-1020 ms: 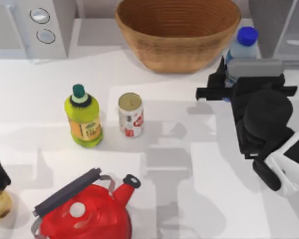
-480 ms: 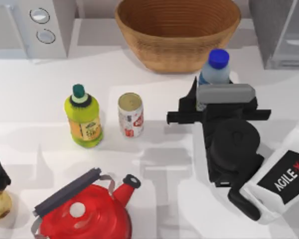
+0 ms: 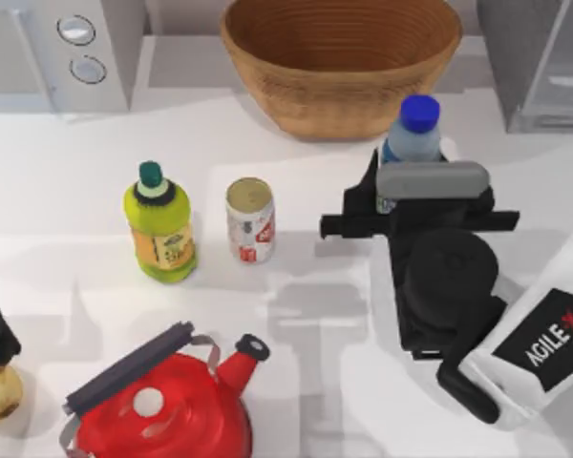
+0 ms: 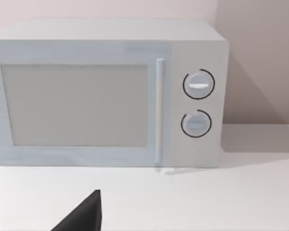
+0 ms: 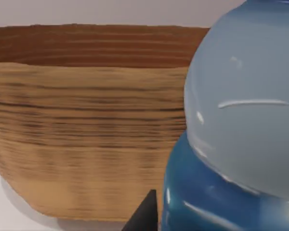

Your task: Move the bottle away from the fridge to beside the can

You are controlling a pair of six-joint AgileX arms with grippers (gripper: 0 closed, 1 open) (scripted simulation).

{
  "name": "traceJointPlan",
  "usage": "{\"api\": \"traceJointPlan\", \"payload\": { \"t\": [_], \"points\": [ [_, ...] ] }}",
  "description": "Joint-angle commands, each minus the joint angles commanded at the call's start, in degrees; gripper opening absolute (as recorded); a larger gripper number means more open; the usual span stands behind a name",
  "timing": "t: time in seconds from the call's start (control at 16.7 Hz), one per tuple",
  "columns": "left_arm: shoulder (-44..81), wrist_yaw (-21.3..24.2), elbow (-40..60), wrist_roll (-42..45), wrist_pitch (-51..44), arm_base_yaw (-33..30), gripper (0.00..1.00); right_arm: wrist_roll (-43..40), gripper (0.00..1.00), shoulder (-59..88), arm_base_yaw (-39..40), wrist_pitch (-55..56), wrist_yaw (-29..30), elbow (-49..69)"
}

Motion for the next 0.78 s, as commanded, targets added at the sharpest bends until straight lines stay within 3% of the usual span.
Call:
{"api": "traceJointPlan", "payload": {
  "t": [0.72,0.78],
  "points": [
    [0.00,0.00,0.00,0.00,0.00,0.00,1.00,0.00,0.98,0.00,0.00,0.00,0.00,0.00],
    [0.00,0.00,0.00,0.00,0.00,0.00,1.00,0.00,1.00,0.00,0.00,0.00,0.00,0.00]
  ]
}}
